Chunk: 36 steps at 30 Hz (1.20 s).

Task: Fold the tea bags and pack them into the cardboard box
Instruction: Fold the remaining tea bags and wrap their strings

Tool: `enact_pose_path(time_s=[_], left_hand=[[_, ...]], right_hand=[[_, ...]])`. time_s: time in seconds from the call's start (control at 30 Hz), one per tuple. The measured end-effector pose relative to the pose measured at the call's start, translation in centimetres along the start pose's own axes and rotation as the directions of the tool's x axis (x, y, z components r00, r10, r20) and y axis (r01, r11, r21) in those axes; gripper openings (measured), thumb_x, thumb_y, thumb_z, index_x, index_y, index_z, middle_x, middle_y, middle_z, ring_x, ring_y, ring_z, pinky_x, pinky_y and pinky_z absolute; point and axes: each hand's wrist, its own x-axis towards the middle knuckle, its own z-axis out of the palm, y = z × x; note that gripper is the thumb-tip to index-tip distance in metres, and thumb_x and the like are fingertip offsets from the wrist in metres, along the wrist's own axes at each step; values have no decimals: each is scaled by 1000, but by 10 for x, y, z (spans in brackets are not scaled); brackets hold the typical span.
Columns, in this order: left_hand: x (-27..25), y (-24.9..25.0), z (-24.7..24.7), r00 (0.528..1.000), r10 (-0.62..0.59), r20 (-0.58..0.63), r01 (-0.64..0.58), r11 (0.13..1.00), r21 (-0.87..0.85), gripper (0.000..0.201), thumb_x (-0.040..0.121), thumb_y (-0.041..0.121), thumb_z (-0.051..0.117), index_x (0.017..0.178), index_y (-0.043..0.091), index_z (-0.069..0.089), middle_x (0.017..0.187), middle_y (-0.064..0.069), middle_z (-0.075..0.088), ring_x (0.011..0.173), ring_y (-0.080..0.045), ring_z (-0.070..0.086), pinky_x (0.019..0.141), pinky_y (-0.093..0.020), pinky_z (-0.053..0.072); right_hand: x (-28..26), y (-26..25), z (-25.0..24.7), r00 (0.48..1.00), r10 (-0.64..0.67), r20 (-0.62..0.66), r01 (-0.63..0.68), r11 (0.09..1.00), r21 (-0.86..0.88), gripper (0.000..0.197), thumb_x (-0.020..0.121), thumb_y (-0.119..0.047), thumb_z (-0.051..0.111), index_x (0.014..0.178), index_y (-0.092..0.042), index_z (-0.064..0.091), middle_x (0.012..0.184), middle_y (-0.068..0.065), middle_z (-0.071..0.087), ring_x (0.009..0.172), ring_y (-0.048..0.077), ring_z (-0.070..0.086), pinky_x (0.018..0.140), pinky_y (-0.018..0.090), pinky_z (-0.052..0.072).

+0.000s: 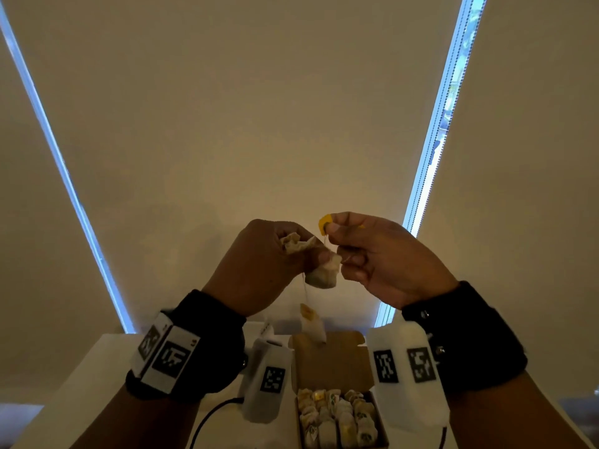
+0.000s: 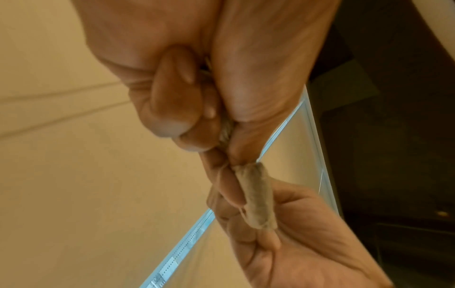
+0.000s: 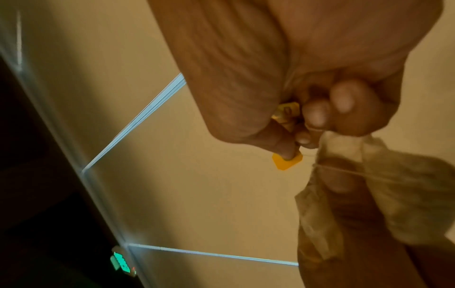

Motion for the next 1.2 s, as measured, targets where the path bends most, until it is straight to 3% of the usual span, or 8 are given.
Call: enact_pose_path(time_s=[0.23, 0.43, 0.67, 0.77, 0.83, 0.93, 1.07, 1.2], left_hand=[[4, -2, -4, 991, -95, -92, 96, 995, 5, 22, 97, 20, 67, 76, 21, 75, 48, 11, 60, 40, -5, 50, 38, -16, 38], [4, 6, 1, 993, 19, -114, -20, 1000, -5, 20, 97, 18, 66, 81, 15, 77, 44, 19, 55, 40, 5, 49, 46, -4, 34], [8, 4, 2, 988, -111, -111, 82, 967, -242, 22, 95, 30, 67, 79, 21, 79, 48, -2, 43, 40, -15, 31, 43, -22, 28], [8, 8, 0, 994, -101, -31, 89, 956, -280, 39, 98, 32, 62, 61, 28, 71, 48, -2, 40, 40, -16, 28, 44, -22, 27], [9, 8, -1, 998, -66, -24, 58, 967, -247, 29, 98, 30, 64, 73, 23, 74, 47, 0, 41, 39, -14, 30, 42, -22, 28], [13, 2, 0, 996, -60, -71, 44, 979, -199, 32, 98, 31, 64, 67, 26, 72, 47, -1, 45, 38, -14, 34, 41, -22, 31], [16, -2, 2, 988, -92, -127, 63, 975, -213, 39, 95, 37, 64, 57, 28, 65, 45, -1, 47, 37, -16, 36, 41, -22, 32], [16, 0, 1, 988, -80, -131, 57, 983, -174, 40, 92, 44, 67, 57, 25, 61, 48, -4, 45, 38, -17, 35, 40, -23, 33]], right_hand=[[-11, 10, 3, 983, -183, -34, 177, 974, -141, 12, 93, -18, 67, 98, -17, 78, 84, 24, 52, 55, 14, 28, 53, 30, 25], [-15, 13, 5, 947, -304, -106, 267, 925, -271, 12, 93, -27, 67, 96, -27, 78, 70, 14, 53, 56, 9, 42, 53, 23, 42], [-16, 10, 1, 816, -567, -109, 427, 719, -548, 11, 94, -29, 67, 98, -36, 74, 55, 5, 53, 54, 27, 45, 56, 32, 48], [-14, 12, 0, 751, -653, -98, 456, 620, -639, 13, 93, -32, 68, 95, -44, 70, 53, 0, 50, 53, 24, 48, 58, 34, 49], [-13, 11, 0, 732, -676, -84, 458, 579, -674, 11, 92, -32, 70, 96, -42, 72, 50, -7, 47, 52, 18, 46, 58, 28, 47], [-13, 9, 2, 749, -661, -48, 463, 574, -675, 10, 93, -30, 69, 101, -35, 72, 49, -11, 44, 49, 9, 42, 54, 12, 39], [-8, 10, -1, 854, -521, -13, 420, 703, -575, 28, 90, -44, 60, 114, -32, 66, 54, -13, 51, 51, 5, 47, 55, 14, 43], [0, 11, -12, 960, -279, 15, 277, 957, 86, 58, 92, -32, 48, 141, -1, 47, 62, -5, 52, 50, 7, 47, 48, 23, 45]])
